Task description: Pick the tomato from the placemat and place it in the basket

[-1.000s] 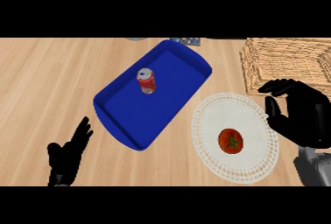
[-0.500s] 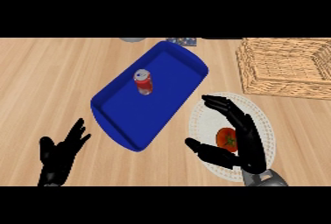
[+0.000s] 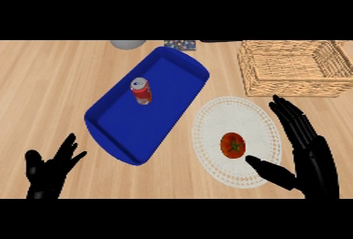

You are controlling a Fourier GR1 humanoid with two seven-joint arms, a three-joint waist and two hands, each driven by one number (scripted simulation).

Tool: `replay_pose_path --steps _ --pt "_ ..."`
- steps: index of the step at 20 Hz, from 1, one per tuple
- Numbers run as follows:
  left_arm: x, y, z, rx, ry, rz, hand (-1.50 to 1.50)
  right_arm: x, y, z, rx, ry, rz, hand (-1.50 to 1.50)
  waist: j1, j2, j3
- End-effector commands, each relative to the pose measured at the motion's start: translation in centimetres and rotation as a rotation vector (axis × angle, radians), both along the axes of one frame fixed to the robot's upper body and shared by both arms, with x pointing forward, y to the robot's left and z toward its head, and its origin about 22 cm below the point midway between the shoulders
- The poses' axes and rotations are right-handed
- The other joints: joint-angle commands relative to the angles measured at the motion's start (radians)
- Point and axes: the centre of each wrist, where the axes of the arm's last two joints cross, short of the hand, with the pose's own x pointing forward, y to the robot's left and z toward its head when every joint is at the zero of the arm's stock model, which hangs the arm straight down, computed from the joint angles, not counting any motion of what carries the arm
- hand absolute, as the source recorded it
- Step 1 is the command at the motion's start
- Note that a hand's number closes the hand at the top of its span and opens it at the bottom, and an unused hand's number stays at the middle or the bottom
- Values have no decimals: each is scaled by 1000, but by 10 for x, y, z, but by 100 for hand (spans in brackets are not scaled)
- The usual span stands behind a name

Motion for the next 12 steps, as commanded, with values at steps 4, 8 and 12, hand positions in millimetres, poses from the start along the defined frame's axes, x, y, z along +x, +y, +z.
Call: replay_pose_path --steps 4,8,12 --pt "-24 15 -13 17 119 33 0 -45 -15 61 -242 182 -76 -150 -11 6 -9" --pt "-14 4 -13 -17 107 36 0 -77 -14 81 -367 376 -95 -150 -14 17 -7" --pt "0 -10 -3 -8 78 -7 0 -106 -5 116 -425 450 -141 -150 24 24 -1"
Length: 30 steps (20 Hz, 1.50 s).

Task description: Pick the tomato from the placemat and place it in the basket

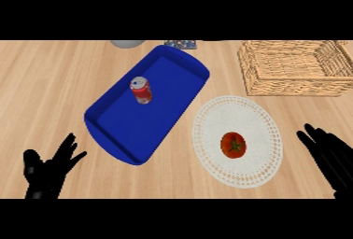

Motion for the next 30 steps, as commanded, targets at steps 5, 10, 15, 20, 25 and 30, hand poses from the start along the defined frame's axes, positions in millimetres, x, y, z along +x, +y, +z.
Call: replay_pose_path --steps 5,10,15,20,25,30 --pt "-5 -7 -8 9 98 -24 0 -50 17 57 -49 75 -37 -150 43 13 -1" --pt "-1 4 -15 6 90 -38 0 -44 22 52 1 74 -36 -150 53 17 -1" --pt "-2 -17 -9 -9 84 -67 0 -35 34 46 45 60 -38 -150 75 18 0" --pt "7 -20 -24 -24 90 -54 0 -17 45 -1 59 57 -45 -150 73 20 2" --pt "8 -17 -20 -9 103 -69 0 3 44 1 -5 65 -84 -150 82 22 2" --pt "12 -20 -9 12 100 -68 0 14 44 -32 6 114 -89 -150 83 22 3"
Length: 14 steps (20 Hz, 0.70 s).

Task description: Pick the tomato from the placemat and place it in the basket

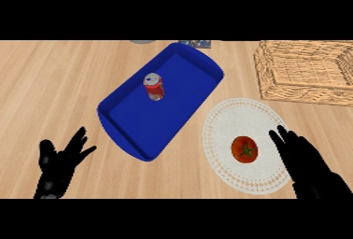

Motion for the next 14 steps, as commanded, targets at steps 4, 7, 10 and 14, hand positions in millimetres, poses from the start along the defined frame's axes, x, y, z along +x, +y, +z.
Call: replay_pose_path --steps 4,7,10,14 --pt "4 -11 -10 -14 79 -4 0 9 2 -21 -19 -15 9 -150 0 8 -8" --pt "-18 9 -23 1 89 -4 0 15 22 -40 -10 -20 6 -150 5 8 -8" --pt "-12 -4 -19 -2 93 9 0 0 21 -46 -3 -30 4 -150 -1 7 -8" --pt "-12 6 -28 -15 92 -9 0 23 2 -64 -13 -41 -2 -150 2 8 -8"
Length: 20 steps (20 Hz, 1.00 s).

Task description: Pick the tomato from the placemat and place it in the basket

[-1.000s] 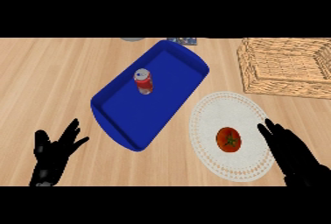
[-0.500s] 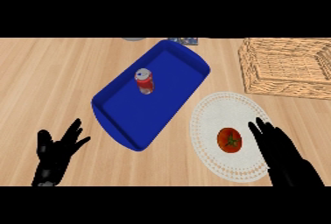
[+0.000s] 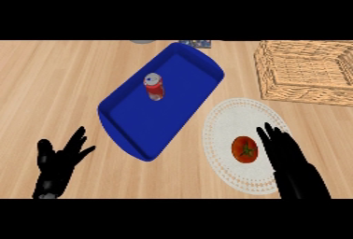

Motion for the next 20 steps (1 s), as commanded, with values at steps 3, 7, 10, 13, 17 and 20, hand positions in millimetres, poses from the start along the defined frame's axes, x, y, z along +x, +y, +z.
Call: replay_pose_path --steps 3,7,10,13,17,20 --pt "-3 5 -2 20 87 17 0 19 13 -18 5 -7 -18 -150 3 8 -9" --pt "-7 -7 -6 0 69 20 0 16 1 -23 23 -7 18 -150 1 7 -9" --pt "3 -7 -2 8 84 10 0 25 8 -41 -13 -8 8 -150 1 8 -9" --pt "-17 -14 -19 8 69 12 0 44 10 -51 -33 22 -7 -150 6 8 -9" --pt "4 -9 -12 1 95 16 0 33 6 -54 -68 88 -40 -150 -2 8 -9" --pt "-17 8 -15 14 79 -10 0 51 8 -71 -80 112 -49 -150 7 8 -9"
